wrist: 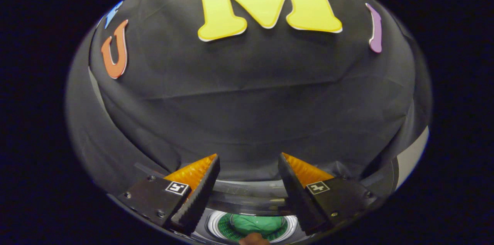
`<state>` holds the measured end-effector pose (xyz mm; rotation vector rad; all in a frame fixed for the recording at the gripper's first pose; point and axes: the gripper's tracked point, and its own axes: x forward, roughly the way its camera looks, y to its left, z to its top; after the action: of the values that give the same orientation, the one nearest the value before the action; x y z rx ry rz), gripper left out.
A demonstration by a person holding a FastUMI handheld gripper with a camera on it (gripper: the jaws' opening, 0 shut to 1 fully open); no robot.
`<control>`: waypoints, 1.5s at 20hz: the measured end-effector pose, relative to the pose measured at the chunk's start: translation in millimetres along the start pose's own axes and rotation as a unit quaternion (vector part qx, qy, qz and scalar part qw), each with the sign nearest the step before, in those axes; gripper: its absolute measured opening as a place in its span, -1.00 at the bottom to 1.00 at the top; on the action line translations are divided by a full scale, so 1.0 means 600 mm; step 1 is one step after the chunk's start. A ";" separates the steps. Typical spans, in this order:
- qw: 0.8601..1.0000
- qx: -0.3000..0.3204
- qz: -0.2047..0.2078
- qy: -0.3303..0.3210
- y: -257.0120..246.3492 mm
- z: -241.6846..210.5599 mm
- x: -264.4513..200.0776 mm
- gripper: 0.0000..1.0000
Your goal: Put the clothes into the washing machine and then close the washing machine lid.
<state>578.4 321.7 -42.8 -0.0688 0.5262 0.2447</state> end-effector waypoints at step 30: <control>0.995 -0.010 -0.006 -0.098 0.010 -0.032 -0.060 0.94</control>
<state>537.2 317.4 -41.2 -0.0657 0.3273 0.2429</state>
